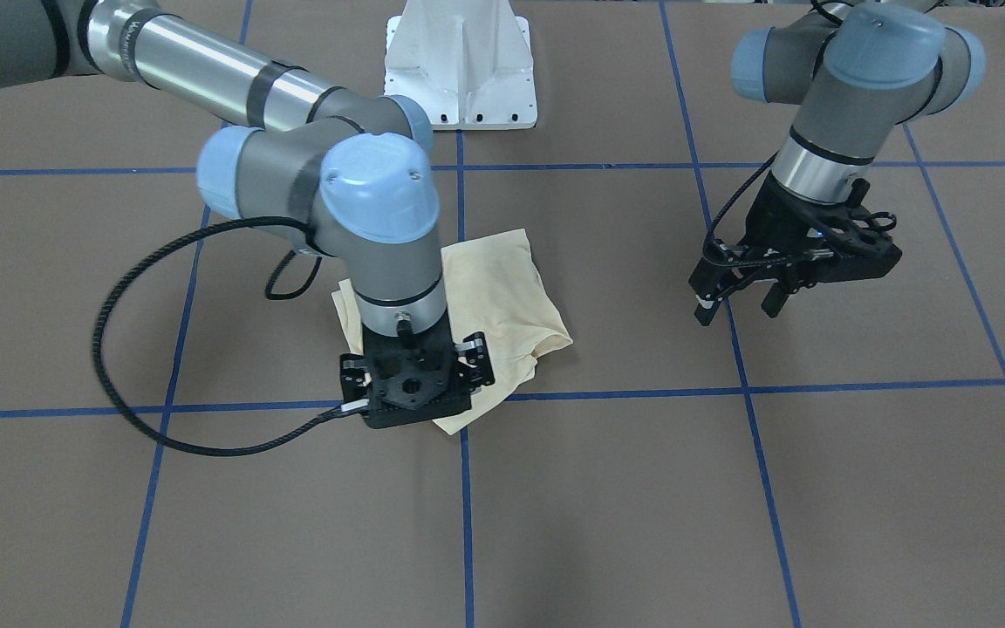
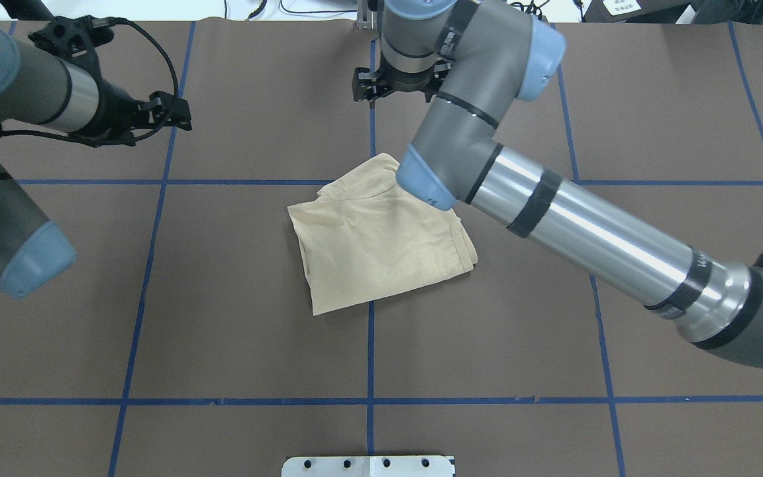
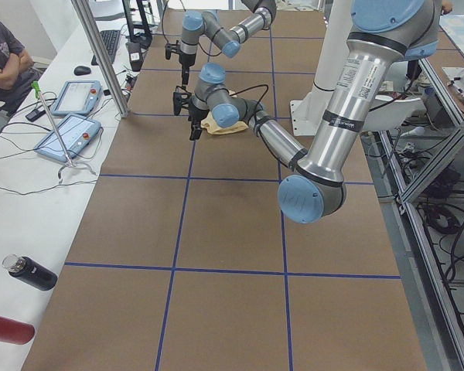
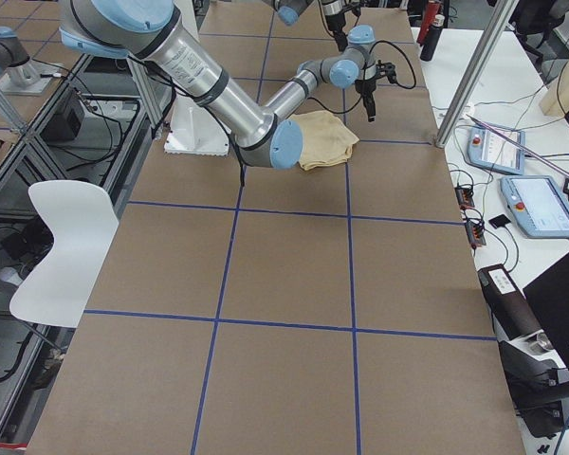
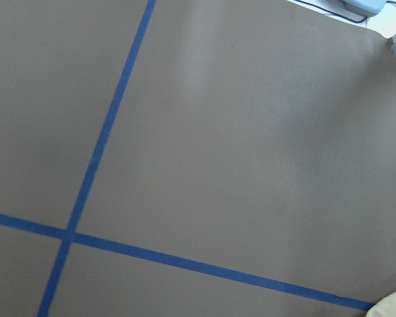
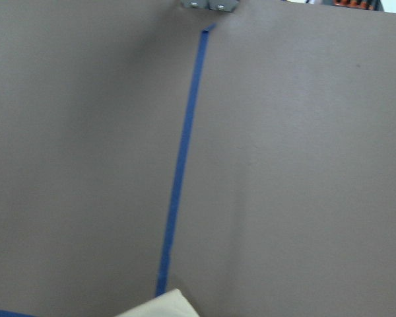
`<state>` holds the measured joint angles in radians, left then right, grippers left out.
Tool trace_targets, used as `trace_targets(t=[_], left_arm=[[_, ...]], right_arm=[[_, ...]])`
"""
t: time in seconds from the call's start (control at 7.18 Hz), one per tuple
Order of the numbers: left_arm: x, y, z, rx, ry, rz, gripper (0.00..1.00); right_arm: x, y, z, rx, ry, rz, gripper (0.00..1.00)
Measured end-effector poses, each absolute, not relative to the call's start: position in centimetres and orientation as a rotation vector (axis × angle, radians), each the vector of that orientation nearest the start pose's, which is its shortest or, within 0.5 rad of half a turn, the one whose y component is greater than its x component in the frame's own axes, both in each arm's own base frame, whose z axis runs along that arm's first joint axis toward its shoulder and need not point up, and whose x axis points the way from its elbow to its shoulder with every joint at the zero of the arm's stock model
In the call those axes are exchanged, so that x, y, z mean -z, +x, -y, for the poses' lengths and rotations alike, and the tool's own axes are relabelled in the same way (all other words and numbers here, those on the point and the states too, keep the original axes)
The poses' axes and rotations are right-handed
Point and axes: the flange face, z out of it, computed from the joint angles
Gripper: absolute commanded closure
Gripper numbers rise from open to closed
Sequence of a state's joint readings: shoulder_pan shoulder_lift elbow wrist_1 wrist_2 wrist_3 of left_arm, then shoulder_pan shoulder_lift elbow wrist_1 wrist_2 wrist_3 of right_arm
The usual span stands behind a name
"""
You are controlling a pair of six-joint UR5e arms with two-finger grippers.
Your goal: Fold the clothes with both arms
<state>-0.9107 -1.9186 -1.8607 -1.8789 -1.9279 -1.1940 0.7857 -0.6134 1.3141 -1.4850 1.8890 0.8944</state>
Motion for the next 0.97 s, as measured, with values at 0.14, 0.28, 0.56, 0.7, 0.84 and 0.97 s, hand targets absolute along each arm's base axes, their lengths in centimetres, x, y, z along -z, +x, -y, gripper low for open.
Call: trace_targets(t=[0.14,0.28,0.56,0.7,0.84,0.97], left_arm=[[-31.8,25.5,53.5,0.26,0.34,-0.919,0.0],[-33.8,22.2,54.2,0.201,0.387,-0.87,0.0],[-37.5,15.9,54.9,0.163,0.438,-0.814,0.0],[-39.3,12.4,54.7,0.11,0.466,-0.799,0.0],[-40.6,8.6,54.6,0.064,0.486,-0.793,0.0],[-41.3,5.6,54.6,0.048,0.498,-0.797,0.0]], right_arm=[[-17.8,-43.6,62.8,0.032,0.285,0.761,0.0],[-21.2,-38.7,62.8,0.042,0.277,0.75,0.0],[-27.9,-28.6,62.5,0.109,0.281,0.727,0.0],[-30.6,-24.1,61.8,0.163,0.284,0.696,0.0],[-32.9,-19.5,60.9,0.206,0.274,0.682,0.0],[-35.0,-15.0,59.5,0.217,0.251,0.714,0.0]])
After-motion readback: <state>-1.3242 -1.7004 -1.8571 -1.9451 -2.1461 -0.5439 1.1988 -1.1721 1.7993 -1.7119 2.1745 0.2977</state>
